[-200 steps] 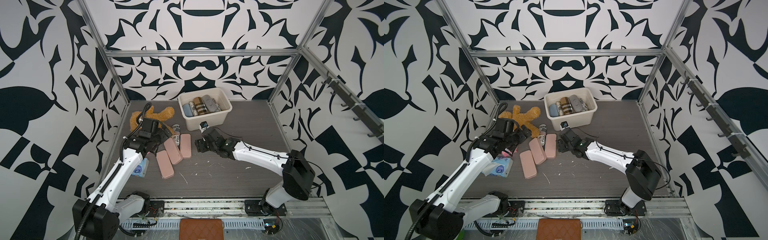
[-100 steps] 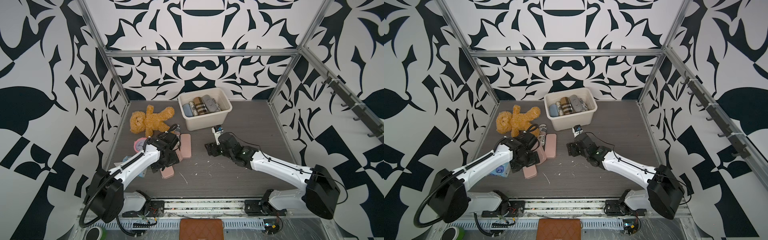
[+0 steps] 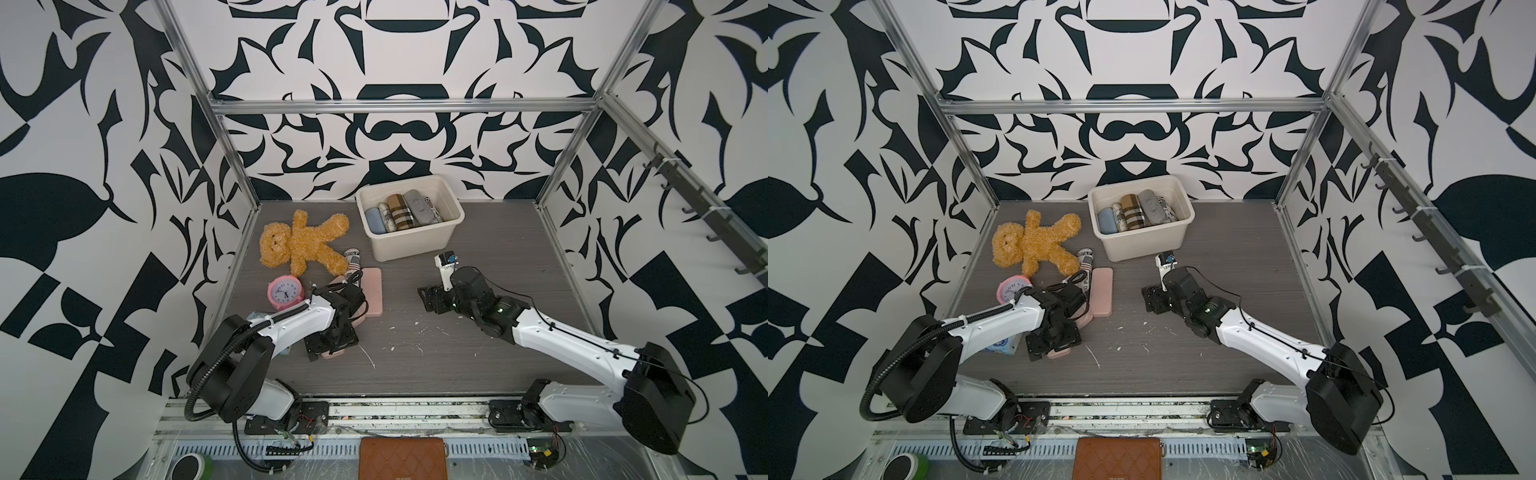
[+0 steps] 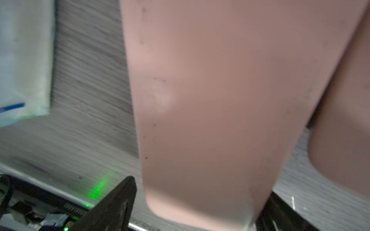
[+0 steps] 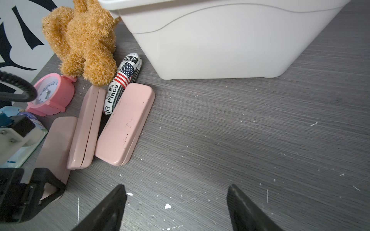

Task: Put the glasses cases into the storage boxes
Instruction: Pick up the glasses case at the center of the board.

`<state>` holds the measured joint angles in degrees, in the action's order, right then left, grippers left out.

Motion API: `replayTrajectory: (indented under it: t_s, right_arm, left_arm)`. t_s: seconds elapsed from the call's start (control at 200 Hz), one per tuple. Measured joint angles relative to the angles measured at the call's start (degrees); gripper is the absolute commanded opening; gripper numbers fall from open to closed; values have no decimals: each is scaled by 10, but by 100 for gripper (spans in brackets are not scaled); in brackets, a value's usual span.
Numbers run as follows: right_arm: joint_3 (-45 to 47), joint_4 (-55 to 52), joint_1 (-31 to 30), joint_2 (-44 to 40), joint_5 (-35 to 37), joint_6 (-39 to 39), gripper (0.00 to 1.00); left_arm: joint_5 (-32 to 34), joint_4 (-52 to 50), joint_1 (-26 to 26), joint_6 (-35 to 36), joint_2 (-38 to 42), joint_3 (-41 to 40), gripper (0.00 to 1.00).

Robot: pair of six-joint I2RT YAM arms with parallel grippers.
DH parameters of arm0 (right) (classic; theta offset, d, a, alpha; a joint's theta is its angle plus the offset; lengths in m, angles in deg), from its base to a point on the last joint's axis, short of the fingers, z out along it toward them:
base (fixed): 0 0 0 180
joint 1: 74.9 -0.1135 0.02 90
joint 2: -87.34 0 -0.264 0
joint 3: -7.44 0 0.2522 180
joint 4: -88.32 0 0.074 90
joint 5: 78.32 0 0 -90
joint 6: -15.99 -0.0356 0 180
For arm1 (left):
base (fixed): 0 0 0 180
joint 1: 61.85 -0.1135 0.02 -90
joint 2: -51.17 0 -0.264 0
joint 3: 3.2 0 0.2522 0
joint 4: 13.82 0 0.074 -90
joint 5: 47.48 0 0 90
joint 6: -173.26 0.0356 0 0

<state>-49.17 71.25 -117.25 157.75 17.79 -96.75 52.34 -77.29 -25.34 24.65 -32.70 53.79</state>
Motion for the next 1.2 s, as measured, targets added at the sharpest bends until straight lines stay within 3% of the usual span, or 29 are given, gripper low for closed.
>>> replayTrajectory:
  t_s: [0.195,0.44,0.57,0.69,0.98,1.2]
  right_arm:
    - [0,-1,0,0,-5,0,81]
    - [-4,-17,0,-19,-13,0,81]
    - [-20,-27,0,-17,-39,-3,81]
    - [-52,-29,0,-9,-73,-12,83]
    - [-153,-10,6,18,-160,-64,86]
    - [-179,32,9,29,-214,-123,78]
  left_arm:
    - [7,42,3,-10,24,-22,54]
    - [25,6,21,-17,134,-36,56]
    - [53,-55,62,-23,238,20,53]
    - [67,-80,89,0,281,78,51]
    - [122,12,196,171,209,141,50]
    - [128,135,217,264,150,169,50]
